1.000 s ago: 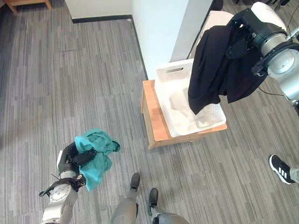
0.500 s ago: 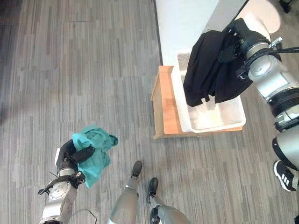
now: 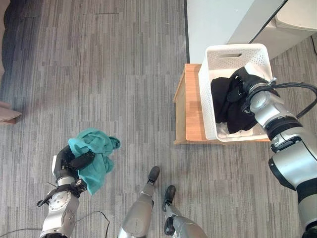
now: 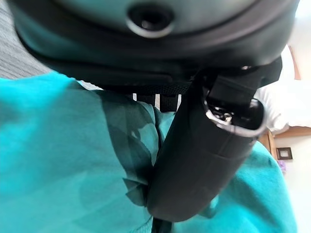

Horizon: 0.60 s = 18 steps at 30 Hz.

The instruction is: Pick up bed clothes into laundry basket.

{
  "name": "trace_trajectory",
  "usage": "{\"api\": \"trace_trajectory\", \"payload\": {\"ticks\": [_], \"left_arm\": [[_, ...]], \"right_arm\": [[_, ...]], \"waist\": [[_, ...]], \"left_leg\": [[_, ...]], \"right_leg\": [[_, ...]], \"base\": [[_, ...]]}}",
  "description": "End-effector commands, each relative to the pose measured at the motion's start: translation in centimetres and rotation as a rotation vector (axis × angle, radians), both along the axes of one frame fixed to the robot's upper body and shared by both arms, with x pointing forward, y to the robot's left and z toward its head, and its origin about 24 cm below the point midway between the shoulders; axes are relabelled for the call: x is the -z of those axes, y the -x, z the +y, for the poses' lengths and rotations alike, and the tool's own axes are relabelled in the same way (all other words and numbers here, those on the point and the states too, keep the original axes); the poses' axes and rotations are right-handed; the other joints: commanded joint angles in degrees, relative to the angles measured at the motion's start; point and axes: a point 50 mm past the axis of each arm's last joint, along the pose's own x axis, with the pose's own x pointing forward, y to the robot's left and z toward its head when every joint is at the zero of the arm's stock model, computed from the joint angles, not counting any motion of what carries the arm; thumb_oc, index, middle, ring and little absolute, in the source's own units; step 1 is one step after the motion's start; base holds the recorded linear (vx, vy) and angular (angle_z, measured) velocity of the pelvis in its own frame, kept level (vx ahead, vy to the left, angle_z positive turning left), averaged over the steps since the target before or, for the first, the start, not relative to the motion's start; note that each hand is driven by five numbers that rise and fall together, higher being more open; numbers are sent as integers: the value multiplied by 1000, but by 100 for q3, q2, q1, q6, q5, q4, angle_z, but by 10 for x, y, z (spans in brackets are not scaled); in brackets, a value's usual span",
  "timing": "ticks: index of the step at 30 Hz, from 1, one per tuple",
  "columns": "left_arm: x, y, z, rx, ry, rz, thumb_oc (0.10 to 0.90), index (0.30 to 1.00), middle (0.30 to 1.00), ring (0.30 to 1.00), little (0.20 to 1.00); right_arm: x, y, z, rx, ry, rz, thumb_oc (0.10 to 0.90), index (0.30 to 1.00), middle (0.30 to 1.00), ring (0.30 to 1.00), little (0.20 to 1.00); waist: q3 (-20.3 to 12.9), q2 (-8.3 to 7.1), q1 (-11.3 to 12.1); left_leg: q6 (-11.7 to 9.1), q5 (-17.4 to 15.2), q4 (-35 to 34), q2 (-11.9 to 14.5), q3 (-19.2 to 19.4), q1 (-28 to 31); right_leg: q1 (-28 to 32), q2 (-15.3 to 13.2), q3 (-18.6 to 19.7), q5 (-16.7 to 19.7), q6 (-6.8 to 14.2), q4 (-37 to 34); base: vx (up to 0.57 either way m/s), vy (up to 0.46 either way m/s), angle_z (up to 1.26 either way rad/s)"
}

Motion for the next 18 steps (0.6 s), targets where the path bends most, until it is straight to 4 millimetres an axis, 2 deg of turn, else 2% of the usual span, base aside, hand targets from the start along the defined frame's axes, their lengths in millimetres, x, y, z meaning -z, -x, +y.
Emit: {"api": "trace_trajectory", "payload": {"ticks": [1,2,3,4,5,6,7,8,9,10,11,12,14,16,17,18], "left_arm": [[-51,-1,12,10,-130,-228,400,300,300,300,300],[-54,-2,13,6,-133,-239,400,300,300,300,300],[-55,-3,13,-1,-137,-242,400,300,300,300,300],[-55,1,21,-46,-139,-234,400,300,300,300,300],[-55,1,20,-43,-140,-233,400,300,300,300,300],[-54,4,24,-65,-139,-227,400,300,300,300,300],[-54,4,24,-62,-140,-227,400,300,300,300,300],[-54,11,32,-98,-159,-215,400,300,300,300,300],[-57,18,39,-135,-176,-218,400,300,300,300,300],[-63,19,44,-150,-197,-232,400,300,300,300,300],[-67,20,47,-155,-211,-241,400,300,300,300,300],[-77,19,50,-159,-247,-261,400,300,300,300,300],[-88,16,53,-148,-292,-278,400,300,300,300,300],[-111,15,62,-160,-359,-330,400,300,300,300,300],[-112,14,61,-152,-364,-331,400,300,300,300,300],[-129,12,63,-144,-427,-362,400,300,300,300,300]], "right_arm": [[-58,1,47,-241,-5,-216,800,900,900,900,900],[-69,8,66,-354,-24,-261,800,900,900,900,900],[-75,15,74,-421,-53,-297,800,900,900,900,900],[-98,44,93,-623,-76,-374,800,900,900,900,900],[-97,45,91,-620,-78,-372,800,900,900,900,900],[-109,64,99,-722,-80,-421,800,900,900,900,900],[-108,65,97,-718,-83,-420,800,900,900,900,900],[-124,103,85,-816,-95,-511,800,900,900,900,900],[-139,133,67,-835,-79,-627,800,900,900,900,900],[-147,147,48,-785,-78,-696,800,900,900,900,900],[-148,157,33,-752,-97,-748,800,900,900,900,900],[-157,167,11,-661,-99,-832,800,900,900,900,900],[-152,178,-12,-564,-91,-874,800,900,900,900,900],[-155,191,-41,-403,-9,-928,800,900,900,900,900],[-153,194,-43,-394,-11,-929,800,900,900,900,900],[-149,196,-51,-358,-4,-919,800,900,900,900,900]], "waist": [[-375,-67,-132],[-373,-92,-197],[-370,-113,-254],[-373,-173,-422],[-372,-173,-410],[-383,-197,-490],[-382,-199,-475],[-433,-237,-621],[-502,-212,-825],[-553,-227,-930],[-608,-245,-986],[-705,-250,-1130],[-835,-283,-1218],[-1092,-206,-1469],[-1090,-228,-1425],[-1218,-155,-1567]], "left_leg": [[-281,-393,-38,-53,17,159],[-289,-391,-45,-37,43,169],[-290,-397,-49,-26,63,186],[-301,-411,-59,9,111,227],[-301,-413,-58,8,108,231],[-306,-419,-62,20,128,243],[-306,-421,-60,18,124,247],[-310,-452,-62,33,135,300],[-312,-481,-68,51,183,351],[-316,-546,-59,56,209,418],[-317,-520,-72,60,219,436],[-325,-593,-73,70,269,516],[-329,-593,-83,71,315,601],[-332,-677,-83,72,426,769],[-331,-685,-83,73,425,776],[-333,-708,-83,83,497,870]], "right_leg": [[-199,-915,127,144,570,14],[-208,-902,158,147,564,14],[-205,-895,185,148,561,14],[-206,-880,233,137,554,14],[-200,-881,229,134,554,14],[-200,-879,242,130,557,14],[-194,-880,237,127,557,14],[-160,-879,239,104,566,16],[-134,-881,253,92,579,21],[-75,-875,246,50,583,25],[-75,-871,252,74,586,24],[-18,-868,270,33,596,31],[32,-862,302,62,603,27],[136,-859,375,45,622,34],[143,-859,374,40,623,33],[186,-865,422,50,635,38]], "base": [[0,0,0],[0,0,0],[-9,18,-7],[-3,17,-11],[0,14,-13],[2,2,-6],[0,0,0],[31,2,12],[54,4,17],[27,12,13],[47,10,-7],[18,16,-17],[21,25,-10],[64,34,-23],[72,31,-30],[25,22,-22]]}}
